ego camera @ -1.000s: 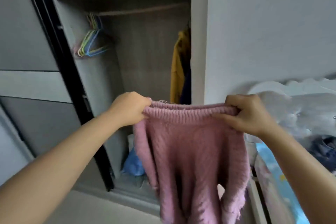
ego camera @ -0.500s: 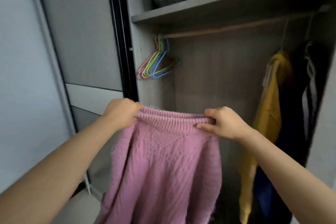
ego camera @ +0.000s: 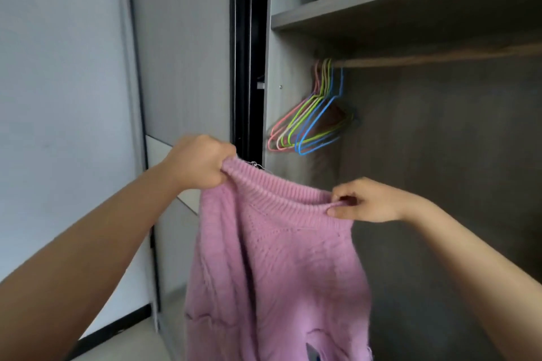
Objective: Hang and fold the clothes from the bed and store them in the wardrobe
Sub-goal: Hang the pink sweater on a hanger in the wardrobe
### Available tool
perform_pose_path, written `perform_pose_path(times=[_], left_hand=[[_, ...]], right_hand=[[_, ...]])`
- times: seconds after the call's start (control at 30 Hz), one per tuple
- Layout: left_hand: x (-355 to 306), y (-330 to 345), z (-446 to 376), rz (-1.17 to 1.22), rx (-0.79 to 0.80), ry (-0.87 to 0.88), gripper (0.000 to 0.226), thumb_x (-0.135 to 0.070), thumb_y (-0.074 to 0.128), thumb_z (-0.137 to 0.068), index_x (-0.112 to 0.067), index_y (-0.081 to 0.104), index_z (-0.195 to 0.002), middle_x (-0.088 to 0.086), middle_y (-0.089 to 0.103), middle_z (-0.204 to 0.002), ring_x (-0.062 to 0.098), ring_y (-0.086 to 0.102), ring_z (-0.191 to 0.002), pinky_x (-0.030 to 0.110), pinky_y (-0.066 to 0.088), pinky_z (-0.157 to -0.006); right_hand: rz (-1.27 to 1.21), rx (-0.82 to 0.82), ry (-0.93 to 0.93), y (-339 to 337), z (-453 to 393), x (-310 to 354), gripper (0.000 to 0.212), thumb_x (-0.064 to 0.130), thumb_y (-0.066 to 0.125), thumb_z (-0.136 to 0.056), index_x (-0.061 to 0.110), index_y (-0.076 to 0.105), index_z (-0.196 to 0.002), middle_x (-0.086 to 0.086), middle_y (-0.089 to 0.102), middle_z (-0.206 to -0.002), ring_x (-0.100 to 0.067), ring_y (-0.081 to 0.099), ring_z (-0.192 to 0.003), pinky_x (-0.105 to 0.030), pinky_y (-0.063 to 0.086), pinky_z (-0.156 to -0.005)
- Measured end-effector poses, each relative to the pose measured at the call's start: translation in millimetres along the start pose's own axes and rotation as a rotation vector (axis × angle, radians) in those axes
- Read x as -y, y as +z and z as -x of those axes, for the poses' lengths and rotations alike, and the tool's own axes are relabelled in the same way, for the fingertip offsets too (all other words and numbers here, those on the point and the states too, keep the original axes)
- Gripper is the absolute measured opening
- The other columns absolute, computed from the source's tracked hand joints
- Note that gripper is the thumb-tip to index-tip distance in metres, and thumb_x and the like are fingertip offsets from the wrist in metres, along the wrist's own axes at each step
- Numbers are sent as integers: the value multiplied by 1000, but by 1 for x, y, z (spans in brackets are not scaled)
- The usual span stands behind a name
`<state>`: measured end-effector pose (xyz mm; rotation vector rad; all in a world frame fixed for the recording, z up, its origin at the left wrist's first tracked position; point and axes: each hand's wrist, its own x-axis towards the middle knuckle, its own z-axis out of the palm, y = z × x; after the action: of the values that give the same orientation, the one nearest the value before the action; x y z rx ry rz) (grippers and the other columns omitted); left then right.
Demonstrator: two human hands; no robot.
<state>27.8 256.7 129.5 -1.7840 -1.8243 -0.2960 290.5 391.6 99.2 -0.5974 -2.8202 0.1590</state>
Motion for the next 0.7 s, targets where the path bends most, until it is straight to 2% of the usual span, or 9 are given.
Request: perform_pose_path(times=[0.07,0.13,0.23,0.33,0.4,0.47,0.53,0.63,0.7], left_hand=[[9,12,-29,133,-68,47,13,-27,39,-56,-27,27,-51,9,59,-71,32,60,-79,28,31,-59],[17,18,-59,183,-97,92,16,-24,37,-55,-28,22,-51,5,53,-64,33,58,-76,27,28,-57],[31,28,-105,121,-119,162,14,-28,35,-58,-23,23,-52,10,58,-70,31,56,-76,28,25,-53],[47,41,-144,70,-132,239,18,-31,37,-57,-19,26,-51,-1,42,-52,28,49,-63,25,29,-56],[53,45,-158,51,-117,262,20,-30,41,-57,-17,27,-51,-3,33,-48,20,37,-52,25,29,-55],[67,56,-173,84,-118,278,28,-26,50,-63,-15,27,-50,-2,32,-47,16,31,-47,26,27,-53],[80,68,-183,156,-147,299,30,-23,52,-62,-15,27,-49,-2,32,-46,21,32,-49,26,23,-48],[84,69,-189,117,-179,326,37,-19,61,-68,-15,28,-51,-2,32,-49,18,29,-51,29,21,-51],[88,74,-193,76,-221,370,39,-18,63,-69,-16,28,-52,-3,31,-50,20,29,-56,29,21,-53]], right_hand=[[-80,50,47,-1,-20,-17,17,26,61,-87,12,61,-78,11,48,-63,7,45,-57,-11,34,-58],[-164,18,66,-7,-40,-27,7,22,62,-86,15,63,-84,10,56,-71,7,49,-64,-10,37,-64],[-193,-260,109,-23,-78,-40,8,15,64,-84,9,64,-88,-6,65,-84,-1,54,-74,-15,41,-71],[45,-594,283,-39,-130,-52,27,25,59,-88,2,63,-102,-12,66,-97,-21,60,-91,-23,37,-74],[3,-699,495,-48,-159,-58,38,31,54,-92,0,56,-114,-16,63,-111,-28,56,-108,-27,36,-83],[-66,-723,653,-50,-192,-74,45,33,51,-92,-2,49,-120,-19,57,-122,-32,50,-117,-31,36,-89],[-81,-710,746,-45,-217,-82,50,32,55,-90,-3,43,-123,-21,52,-127,-34,48,-120,-33,37,-92],[-141,-809,853,-47,-230,-91,50,17,61,-84,-4,38,-123,-22,51,-127,-35,50,-117,-38,40,-95],[-207,-885,923,-50,-240,-102,42,8,57,-81,-6,43,-118,-23,61,-112,-29,61,-103,-42,47,-89]])
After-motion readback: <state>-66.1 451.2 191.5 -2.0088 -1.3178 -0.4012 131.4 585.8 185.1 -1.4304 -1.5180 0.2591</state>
